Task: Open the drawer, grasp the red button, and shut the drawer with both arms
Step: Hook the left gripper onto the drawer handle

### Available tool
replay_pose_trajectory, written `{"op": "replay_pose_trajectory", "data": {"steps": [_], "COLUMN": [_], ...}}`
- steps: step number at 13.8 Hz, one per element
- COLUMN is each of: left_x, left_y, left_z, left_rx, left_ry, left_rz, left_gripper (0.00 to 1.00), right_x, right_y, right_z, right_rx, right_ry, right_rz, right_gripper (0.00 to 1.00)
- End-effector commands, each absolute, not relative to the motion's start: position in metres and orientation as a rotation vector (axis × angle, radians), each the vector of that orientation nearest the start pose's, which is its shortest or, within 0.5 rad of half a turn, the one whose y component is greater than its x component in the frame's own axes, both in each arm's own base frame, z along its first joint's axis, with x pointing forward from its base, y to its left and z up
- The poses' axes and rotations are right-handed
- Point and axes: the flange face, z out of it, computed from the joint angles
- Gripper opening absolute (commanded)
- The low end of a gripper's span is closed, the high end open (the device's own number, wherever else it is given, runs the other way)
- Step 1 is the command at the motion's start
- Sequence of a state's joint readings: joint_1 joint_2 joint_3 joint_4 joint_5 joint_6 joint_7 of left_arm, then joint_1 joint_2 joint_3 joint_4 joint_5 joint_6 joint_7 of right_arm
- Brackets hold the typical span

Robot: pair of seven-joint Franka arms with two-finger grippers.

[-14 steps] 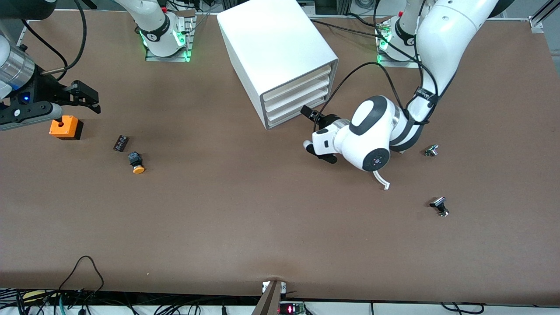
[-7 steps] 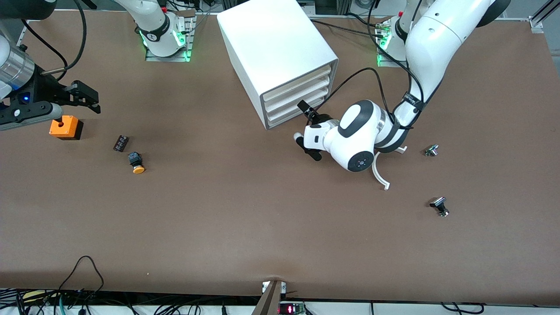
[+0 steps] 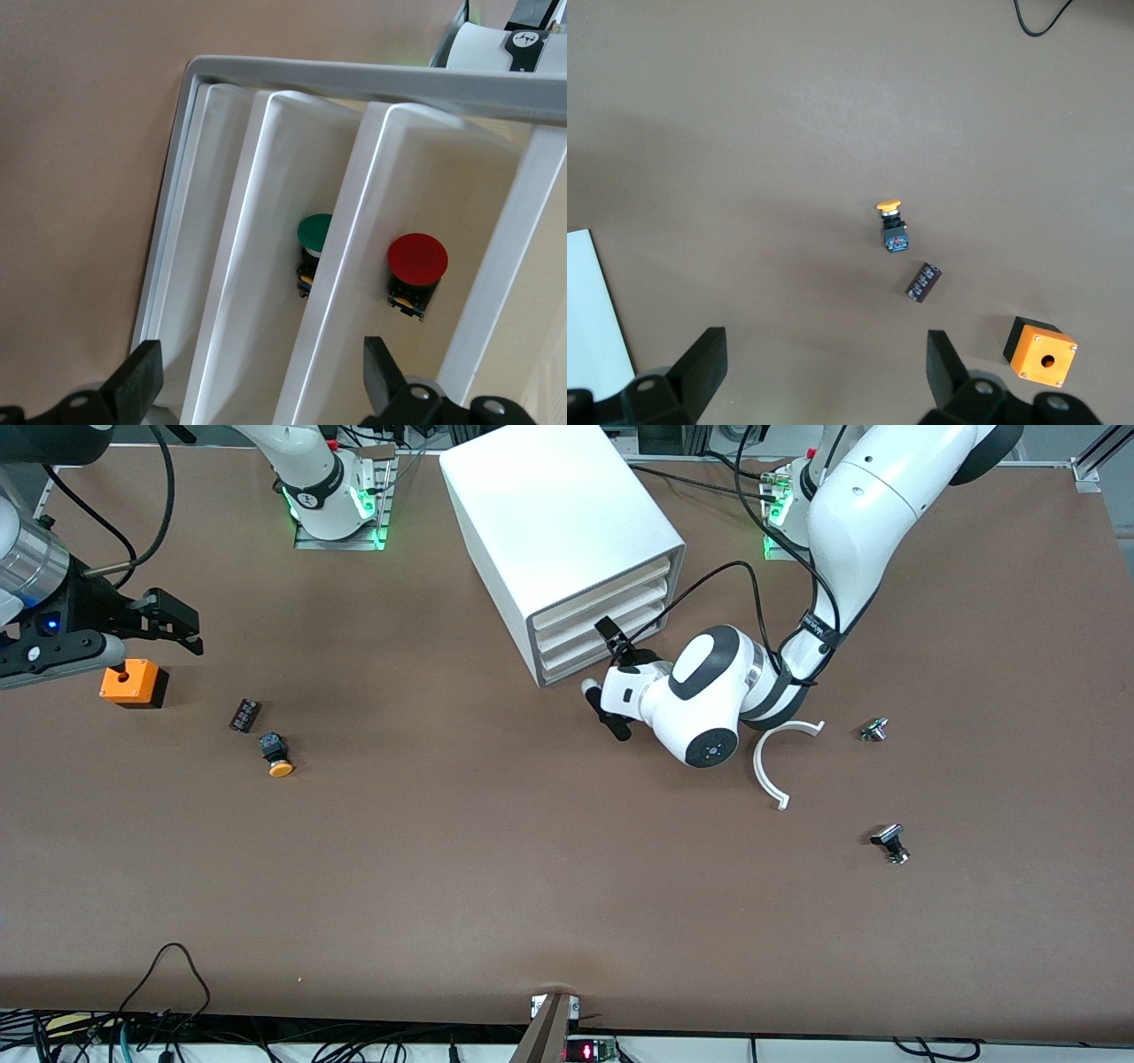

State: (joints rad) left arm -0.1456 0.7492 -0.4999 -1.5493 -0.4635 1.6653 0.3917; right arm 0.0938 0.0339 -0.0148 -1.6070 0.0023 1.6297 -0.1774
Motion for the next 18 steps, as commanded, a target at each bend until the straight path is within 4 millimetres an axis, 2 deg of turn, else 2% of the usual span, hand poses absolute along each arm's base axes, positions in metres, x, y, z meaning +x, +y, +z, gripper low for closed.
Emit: {"op": "replay_pose_trajectory", "data": {"steps": [1,4,8,16,18], "left_x": [0.504,0.5,0.495,0.491,0.491], "left_y": [-0.399,-0.404,-0.41,-0.409,-0.409], "left_z": [0.245,0.24,0.235,0.227,0.227], "left_rx": [2.035,1.984,1.965,1.978,1.978], "left_ry": [-0.992,-1.012,-1.042,-1.047,-1.049], "left_rz": [-0.775,-0.76,-0.746,-0.752,-0.752], "left_gripper": [0.96,0.92,0.75,0.26,0.21], "right_x": [0.571,0.571,0.572,0.575,0.575], "right_y": [0.042,0.042,0.046,0.039,0.039], "right_z": [0.599,0.599,0.598,0.595,0.595], "right_rx": [-3.111,-3.111,-3.112,-3.113,-3.113], "right_ry": [-0.415,-0.415,-0.425,-0.406,-0.406], "right_rz": [0.012,0.009,0.007,0.005,0.002], "right_gripper": [1.0,1.0,1.0,1.0,1.0]}}
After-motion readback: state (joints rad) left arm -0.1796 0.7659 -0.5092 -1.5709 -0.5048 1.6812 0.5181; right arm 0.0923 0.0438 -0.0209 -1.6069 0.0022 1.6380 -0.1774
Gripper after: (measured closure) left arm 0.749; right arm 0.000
